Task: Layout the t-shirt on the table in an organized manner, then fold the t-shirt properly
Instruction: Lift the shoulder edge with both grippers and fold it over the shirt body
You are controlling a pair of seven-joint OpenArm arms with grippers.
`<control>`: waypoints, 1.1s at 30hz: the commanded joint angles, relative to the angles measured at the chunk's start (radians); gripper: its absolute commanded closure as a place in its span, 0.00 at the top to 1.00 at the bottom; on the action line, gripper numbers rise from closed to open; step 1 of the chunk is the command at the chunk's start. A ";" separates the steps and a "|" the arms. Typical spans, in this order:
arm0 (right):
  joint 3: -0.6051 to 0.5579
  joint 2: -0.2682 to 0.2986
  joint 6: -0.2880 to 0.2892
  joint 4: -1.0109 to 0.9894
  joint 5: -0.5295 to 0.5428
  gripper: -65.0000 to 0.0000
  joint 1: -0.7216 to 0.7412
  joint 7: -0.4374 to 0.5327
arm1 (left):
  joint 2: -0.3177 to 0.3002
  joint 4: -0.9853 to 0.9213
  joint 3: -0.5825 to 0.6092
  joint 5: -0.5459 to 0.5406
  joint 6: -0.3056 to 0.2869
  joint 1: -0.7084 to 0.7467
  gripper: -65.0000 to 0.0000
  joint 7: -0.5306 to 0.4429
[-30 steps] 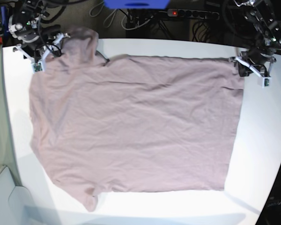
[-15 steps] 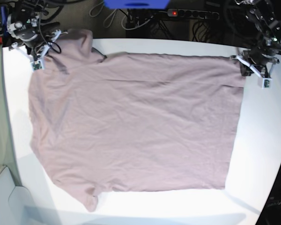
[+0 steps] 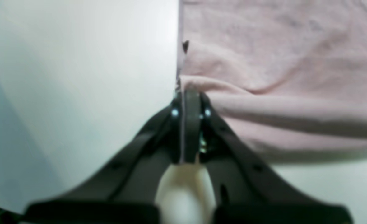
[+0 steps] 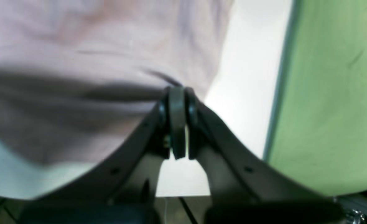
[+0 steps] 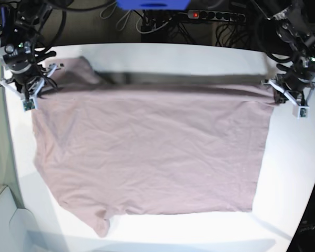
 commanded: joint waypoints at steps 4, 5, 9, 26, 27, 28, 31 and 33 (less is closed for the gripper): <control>-0.006 0.032 -0.004 0.006 0.000 0.00 0.063 0.016 | -0.016 0.011 -0.002 -0.011 0.002 -0.067 0.00 0.008; -0.015 0.033 -0.004 0.005 0.000 0.00 0.072 0.016 | -0.014 0.011 -0.002 -0.011 0.002 -0.081 0.00 0.008; -0.050 0.037 -0.004 0.000 0.000 0.00 0.118 0.016 | -0.011 0.009 0.003 -0.010 0.002 -0.124 0.00 0.008; -0.093 0.118 -0.004 -0.233 -0.001 0.00 0.328 0.023 | -0.039 -0.156 -0.002 -0.011 0.002 -0.236 0.00 -0.006; -0.093 0.122 -0.004 -0.242 -0.001 0.00 0.339 0.023 | -0.039 -0.166 -0.002 -0.011 0.002 -0.248 0.00 -0.006; -0.093 0.122 -0.004 -0.249 -0.001 0.00 0.346 0.023 | -0.039 -0.172 -0.002 -0.011 0.002 -0.260 0.00 -0.004; -0.093 0.122 -0.004 -0.252 -0.001 0.00 0.354 0.023 | -0.039 -0.175 0.000 -0.011 0.002 -0.283 0.00 -0.004; -0.095 0.121 -0.004 -0.252 -0.001 0.00 0.354 0.026 | -0.037 -0.179 0.005 -0.011 0.002 -0.301 0.00 -0.004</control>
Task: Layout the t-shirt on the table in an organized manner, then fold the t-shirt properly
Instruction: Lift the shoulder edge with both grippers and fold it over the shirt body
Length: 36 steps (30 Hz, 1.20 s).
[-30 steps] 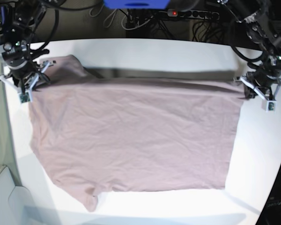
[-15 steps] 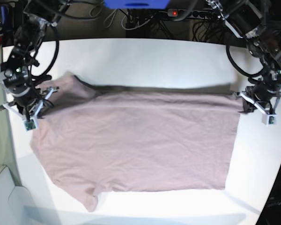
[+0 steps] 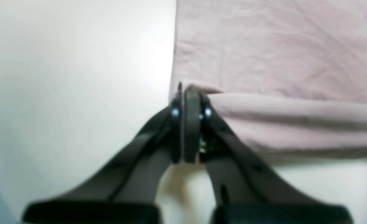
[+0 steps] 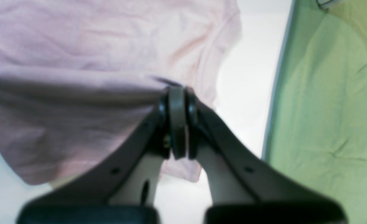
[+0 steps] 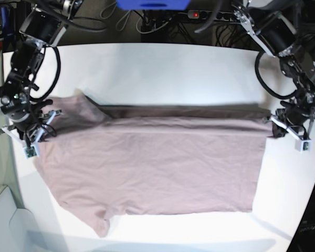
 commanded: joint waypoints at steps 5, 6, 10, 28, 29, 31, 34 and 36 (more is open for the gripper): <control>-0.042 0.012 -0.005 -0.012 0.004 0.00 0.040 0.063 | -0.014 -0.055 0.002 -0.018 0.002 -0.071 0.00 -0.023; -0.042 0.012 -0.005 -0.023 0.004 0.00 0.040 0.066 | -0.016 -0.070 0.002 -0.018 0.002 -0.078 0.00 -0.023; -0.042 0.013 -0.005 -0.069 0.004 0.00 0.060 0.095 | -0.031 -0.100 0.007 -0.018 0.002 -0.101 0.00 -0.050; -0.042 0.035 -0.005 -0.179 0.004 0.00 0.146 0.135 | -0.051 -0.138 -0.001 -0.018 0.002 -0.144 0.00 -0.066; -0.042 0.035 -0.005 -0.179 0.004 0.00 0.147 0.135 | -0.051 -0.138 -0.001 -0.018 0.002 -0.144 0.00 -0.066; -0.042 0.035 -0.005 -0.179 0.004 0.00 0.146 0.135 | -0.051 -0.138 0.001 -0.018 0.002 -0.146 0.00 -0.066; -0.042 0.035 -0.005 -0.181 0.004 0.00 0.144 0.135 | -0.051 -0.139 0.001 -0.018 0.002 -0.146 0.00 -0.066; -0.042 0.033 -0.005 -0.181 0.004 0.00 0.144 0.135 | -0.051 -0.139 0.001 -0.018 0.002 -0.146 0.00 -0.066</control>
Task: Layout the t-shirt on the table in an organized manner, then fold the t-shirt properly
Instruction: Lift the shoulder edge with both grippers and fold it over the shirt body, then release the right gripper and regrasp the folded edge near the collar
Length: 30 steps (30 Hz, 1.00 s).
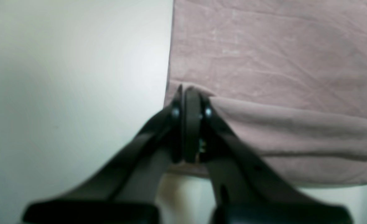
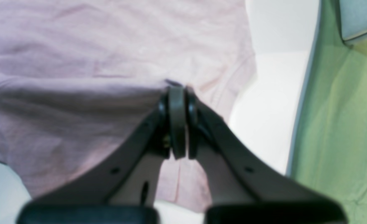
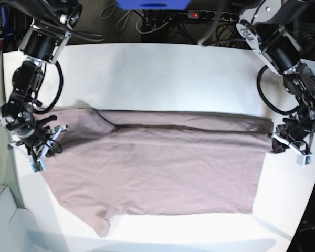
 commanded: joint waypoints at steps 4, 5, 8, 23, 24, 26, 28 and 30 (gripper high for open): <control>0.001 0.008 -0.004 0.016 0.010 0.00 0.025 0.014 | -0.015 0.014 0.001 -0.018 0.002 -0.024 0.00 -0.021; 0.001 0.008 -0.004 0.016 0.010 0.00 0.025 0.014 | -0.015 0.014 0.001 -0.018 0.002 -0.024 0.00 -0.021; 0.001 0.008 -0.004 0.016 0.010 0.00 0.025 0.013 | -0.015 0.014 0.001 -0.018 0.002 -0.023 0.01 -0.021; 0.004 0.009 -0.004 0.021 0.009 0.49 0.018 0.011 | -0.006 -0.007 -0.002 0.107 0.002 -0.018 0.08 -0.072; 0.004 0.009 -0.004 0.021 0.009 0.49 0.018 0.011 | -0.008 -0.023 -0.002 0.109 0.002 -0.018 0.13 -0.075; 0.006 0.011 -0.004 0.027 0.009 0.49 0.001 0.011 | -0.014 -0.044 -0.002 0.107 0.002 -0.021 0.23 -0.075; 0.006 0.011 -0.004 0.042 0.009 0.49 -0.016 0.011 | -0.015 -0.056 -0.002 0.107 0.002 -0.021 0.37 -0.075; 0.006 0.011 -0.004 0.067 0.009 0.49 -0.039 0.011 | -0.015 -0.056 -0.002 0.110 0.002 -0.021 0.50 -0.075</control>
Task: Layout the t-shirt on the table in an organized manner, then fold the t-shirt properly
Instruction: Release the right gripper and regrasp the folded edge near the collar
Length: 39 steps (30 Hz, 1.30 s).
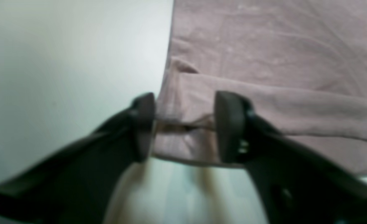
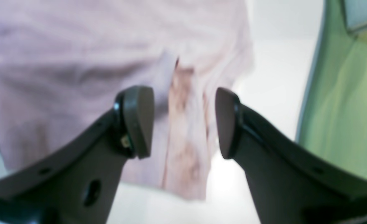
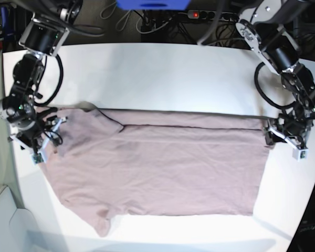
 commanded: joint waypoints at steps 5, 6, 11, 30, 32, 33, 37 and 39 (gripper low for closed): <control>0.005 0.013 -0.005 0.123 0.014 0.49 -0.054 0.022 | -0.014 0.031 -0.001 -0.022 0.002 -0.019 0.78 -0.015; 0.005 0.013 -0.005 0.140 0.014 0.49 -0.071 0.022 | -0.014 0.031 -0.001 -0.022 0.002 -0.016 0.81 -0.014; 0.007 0.013 -0.005 0.206 0.014 0.49 -0.157 0.022 | -0.014 0.030 -0.001 -0.022 0.002 0.024 0.86 -0.025; 0.051 0.007 -0.005 0.214 0.017 0.49 -0.201 0.022 | -0.028 -0.082 -0.071 -0.012 0.002 0.067 0.85 -0.061; 0.051 0.007 -0.005 0.214 0.017 0.49 -0.201 0.022 | -0.041 -0.112 -0.070 -0.012 0.002 0.067 0.85 -0.084; 0.051 0.007 -0.005 0.214 0.017 0.49 -0.200 0.022 | -0.042 -0.122 -0.070 -0.012 0.002 0.067 0.85 -0.103; 0.051 0.007 -0.005 0.214 0.017 0.49 -0.198 0.022 | -0.047 -0.147 -0.070 -0.014 0.002 0.067 0.85 -0.121; 0.051 0.007 -0.005 0.214 0.017 0.49 -0.198 0.022 | -0.047 -0.151 -0.070 -0.017 0.002 0.067 0.85 -0.120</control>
